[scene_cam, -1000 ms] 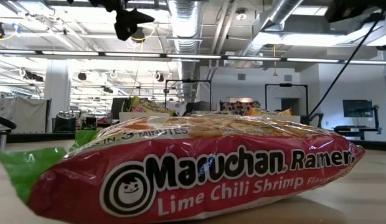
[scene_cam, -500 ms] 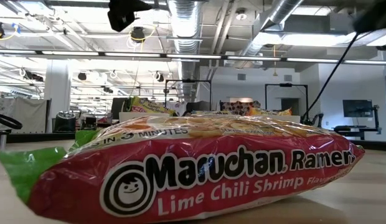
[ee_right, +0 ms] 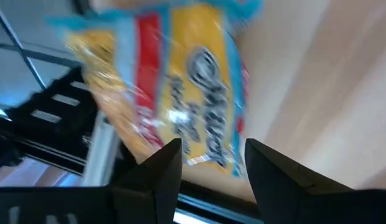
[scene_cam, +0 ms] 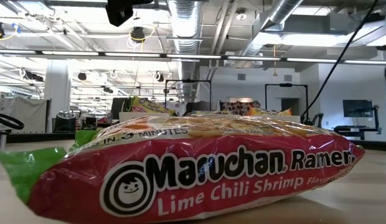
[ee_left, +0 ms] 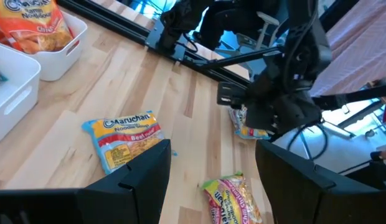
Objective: Sort Maruchan noodles
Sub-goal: Put the blue noodle pack into the middle white bin
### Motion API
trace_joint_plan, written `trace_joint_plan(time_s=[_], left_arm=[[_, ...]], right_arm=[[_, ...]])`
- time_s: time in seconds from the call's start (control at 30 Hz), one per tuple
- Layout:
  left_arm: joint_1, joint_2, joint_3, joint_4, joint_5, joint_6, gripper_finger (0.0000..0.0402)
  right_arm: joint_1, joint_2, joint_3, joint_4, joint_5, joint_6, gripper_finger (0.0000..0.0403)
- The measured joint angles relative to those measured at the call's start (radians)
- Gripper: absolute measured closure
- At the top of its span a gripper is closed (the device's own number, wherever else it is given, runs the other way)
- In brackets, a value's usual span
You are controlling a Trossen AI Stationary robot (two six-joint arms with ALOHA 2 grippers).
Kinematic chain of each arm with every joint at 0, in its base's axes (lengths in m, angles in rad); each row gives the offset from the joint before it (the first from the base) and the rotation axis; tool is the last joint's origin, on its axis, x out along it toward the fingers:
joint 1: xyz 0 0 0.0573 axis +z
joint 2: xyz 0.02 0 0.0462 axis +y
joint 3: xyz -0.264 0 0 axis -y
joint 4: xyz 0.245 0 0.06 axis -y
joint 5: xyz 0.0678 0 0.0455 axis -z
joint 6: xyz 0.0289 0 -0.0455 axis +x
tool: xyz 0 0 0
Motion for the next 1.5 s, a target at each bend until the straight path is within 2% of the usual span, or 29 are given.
trace_joint_plan(time_s=[0.27, 0.63, 0.8, 1.07, 1.27, 1.4, 1.5], left_arm=[[0.000, 0.000, 0.000, 0.000, 0.000, 0.001, 0.0182], [0.000, 0.000, 0.000, -0.002, -0.029, 0.021, 0.0182], [0.000, 0.000, 0.000, -0.003, -0.034, 0.021, 0.0182], [0.000, 0.000, 0.000, -0.010, -0.052, 0.031, 0.0182], [0.000, 0.000, 0.000, -0.009, -0.052, 0.032, 0.0182], [0.005, 0.000, 0.000, -0.009, -0.052, 0.032, 0.0182], [0.014, 0.000, 0.000, -0.008, -0.052, 0.032, 0.0182]], right_arm=[[-0.010, -0.001, -0.082, 0.119, -0.096, 0.000, 0.0205], [-0.023, -0.002, -0.184, 0.245, -0.095, 0.148, 0.0209], [-0.031, -0.005, -0.199, 0.259, -0.091, 0.227, 0.0256], [-0.043, -0.004, -0.200, 0.278, -0.066, 0.288, 0.0388], [-0.050, -0.008, -0.200, 0.256, -0.058, 0.284, 0.0397], [-0.057, -0.039, -0.203, 0.232, -0.012, 0.291, 0.0398], [-0.061, -0.097, -0.203, 0.232, 0.061, 0.353, 0.0400]])
